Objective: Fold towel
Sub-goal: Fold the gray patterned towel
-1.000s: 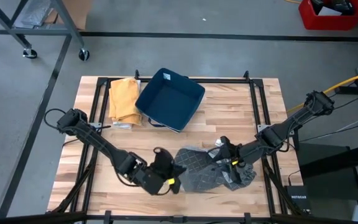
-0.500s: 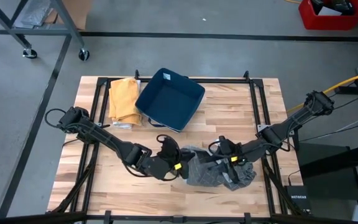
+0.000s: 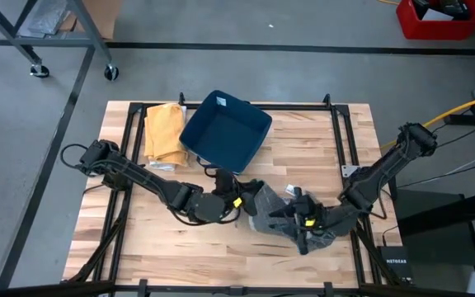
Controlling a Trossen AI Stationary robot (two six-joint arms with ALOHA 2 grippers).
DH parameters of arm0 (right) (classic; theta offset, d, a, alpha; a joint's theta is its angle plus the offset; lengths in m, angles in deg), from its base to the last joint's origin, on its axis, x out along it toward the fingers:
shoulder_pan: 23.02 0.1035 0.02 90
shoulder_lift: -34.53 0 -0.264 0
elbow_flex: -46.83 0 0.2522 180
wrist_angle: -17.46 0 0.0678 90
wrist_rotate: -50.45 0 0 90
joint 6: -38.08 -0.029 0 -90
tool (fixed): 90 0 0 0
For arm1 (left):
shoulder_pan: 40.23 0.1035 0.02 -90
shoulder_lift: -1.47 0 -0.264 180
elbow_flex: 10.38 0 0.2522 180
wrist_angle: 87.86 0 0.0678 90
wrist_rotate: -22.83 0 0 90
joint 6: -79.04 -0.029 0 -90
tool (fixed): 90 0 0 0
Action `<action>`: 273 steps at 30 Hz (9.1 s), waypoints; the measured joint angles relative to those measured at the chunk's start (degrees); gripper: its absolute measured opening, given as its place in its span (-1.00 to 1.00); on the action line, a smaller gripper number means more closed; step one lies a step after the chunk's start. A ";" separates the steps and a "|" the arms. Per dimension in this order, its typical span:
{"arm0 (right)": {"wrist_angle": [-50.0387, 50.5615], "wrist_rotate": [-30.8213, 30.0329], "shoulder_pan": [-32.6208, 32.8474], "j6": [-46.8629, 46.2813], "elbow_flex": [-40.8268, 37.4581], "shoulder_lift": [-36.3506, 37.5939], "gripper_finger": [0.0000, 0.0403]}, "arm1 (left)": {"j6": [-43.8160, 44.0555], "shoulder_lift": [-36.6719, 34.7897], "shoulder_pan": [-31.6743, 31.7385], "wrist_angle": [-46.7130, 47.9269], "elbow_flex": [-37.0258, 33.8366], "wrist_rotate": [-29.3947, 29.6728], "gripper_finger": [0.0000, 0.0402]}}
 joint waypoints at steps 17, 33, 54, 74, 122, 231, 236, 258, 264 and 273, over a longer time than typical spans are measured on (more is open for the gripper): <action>-2.36 -15.01 -3.73 -0.04 0.00 -6.19 -0.20 | -4.07 -0.02 -1.29 -4.29 0.00 -0.02 -1.00; -6.90 5.72 -11.46 -2.93 0.00 -8.26 -0.20 | -5.51 -0.02 -1.74 -4.26 0.00 -0.04 -1.00; -6.16 4.35 -11.37 -3.15 0.00 -8.23 -0.31 | -8.10 -0.02 -2.98 -4.23 0.00 -0.25 -1.00; 9.50 11.60 -8.57 -1.43 2.42 0.08 -0.98 | -30.70 -0.02 -3.76 -4.12 0.00 -0.26 -1.00; 39.50 1.92 -3.44 0.24 24.50 3.94 -1.00 | -13.49 12.27 -11.93 29.82 0.00 -9.87 -0.28; 32.62 1.62 -3.46 7.86 25.90 3.90 -1.00 | 16.61 19.19 -8.50 42.34 -0.02 -11.11 -0.98; 32.73 1.62 -3.46 12.60 29.35 3.90 -1.00 | 16.35 14.11 -11.40 42.56 -0.02 -5.42 -0.99; 35.24 -11.45 -3.46 40.14 57.77 3.94 -1.00 | -29.04 -25.90 -9.38 27.03 0.04 7.30 -1.00; 35.22 -12.62 -3.46 43.59 62.87 3.94 -1.00 | -46.56 -29.07 -5.44 9.07 0.04 5.35 -1.00; 40.41 4.63 -3.46 35.80 63.89 3.90 -1.00 | -51.09 -28.04 -3.39 6.75 0.02 -2.21 -1.00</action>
